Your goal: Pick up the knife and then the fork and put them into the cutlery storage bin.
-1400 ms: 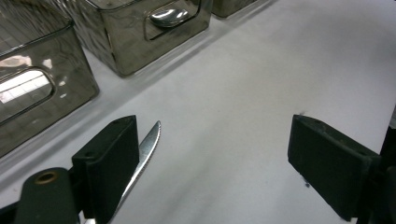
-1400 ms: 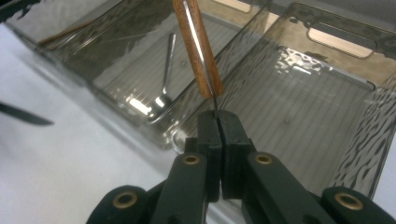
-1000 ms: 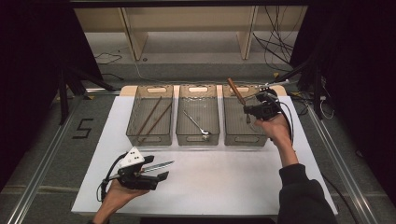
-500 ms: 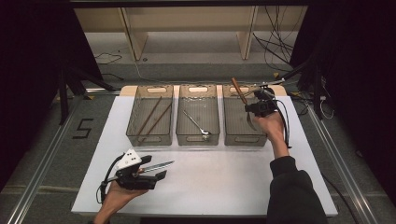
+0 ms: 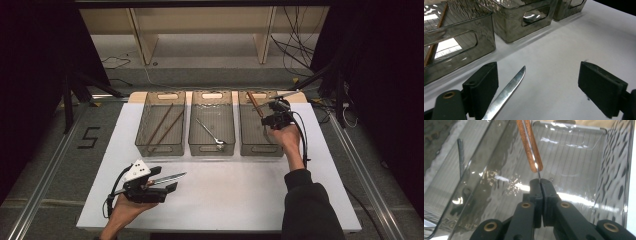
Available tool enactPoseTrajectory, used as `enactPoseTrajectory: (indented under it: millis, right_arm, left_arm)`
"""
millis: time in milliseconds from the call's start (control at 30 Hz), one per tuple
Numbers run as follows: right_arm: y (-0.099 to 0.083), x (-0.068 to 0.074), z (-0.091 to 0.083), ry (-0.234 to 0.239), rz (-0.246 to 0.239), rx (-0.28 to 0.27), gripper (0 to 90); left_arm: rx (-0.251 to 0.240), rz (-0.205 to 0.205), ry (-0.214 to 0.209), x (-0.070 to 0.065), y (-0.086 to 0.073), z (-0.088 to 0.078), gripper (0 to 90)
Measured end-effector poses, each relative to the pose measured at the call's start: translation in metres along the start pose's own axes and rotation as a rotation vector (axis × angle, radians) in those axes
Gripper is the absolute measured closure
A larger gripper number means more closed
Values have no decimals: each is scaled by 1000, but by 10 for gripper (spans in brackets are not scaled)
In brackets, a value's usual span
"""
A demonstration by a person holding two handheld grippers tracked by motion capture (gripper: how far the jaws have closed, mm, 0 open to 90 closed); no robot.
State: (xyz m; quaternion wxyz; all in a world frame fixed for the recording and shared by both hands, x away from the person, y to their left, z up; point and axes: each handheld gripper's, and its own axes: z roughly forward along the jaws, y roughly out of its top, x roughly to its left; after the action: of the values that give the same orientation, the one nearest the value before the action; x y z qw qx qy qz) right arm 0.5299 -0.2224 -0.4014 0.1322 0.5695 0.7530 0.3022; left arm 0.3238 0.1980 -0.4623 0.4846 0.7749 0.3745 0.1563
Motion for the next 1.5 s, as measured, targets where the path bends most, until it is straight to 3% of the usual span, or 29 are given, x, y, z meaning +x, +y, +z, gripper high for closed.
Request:
enactPoseTrajectory:
  millis: [567, 767, 800, 900, 1000, 1300, 1500]
  right_arm:
    - [-7, -3, 10, -41, 9, 41, 886]
    - [-9, -2, 12, -34, 7, 49, 879]
    - [-9, -2, 12, -30, 9, 51, 855]
    - [-7, -2, 8, 9, 20, 25, 635]
    - [-5, 0, 1, 35, 9, -7, 600]
    - [-8, 9, -20, 86, -35, -69, 373]
    - [-14, 22, -41, 142, -97, -133, 318]
  left_arm:
    - [6, -1, 1, 2, 0, -1, 164]
    - [7, -2, 0, 2, 0, -1, 164]
    - [7, -3, 0, 2, 0, -1, 164]
    - [6, -4, 1, 2, 0, -1, 164]
    - [7, -1, 2, 2, 0, -1, 164]
    - [4, -4, 16, 5, 3, -4, 164]
    - [12, -4, 26, 9, 7, -7, 164]
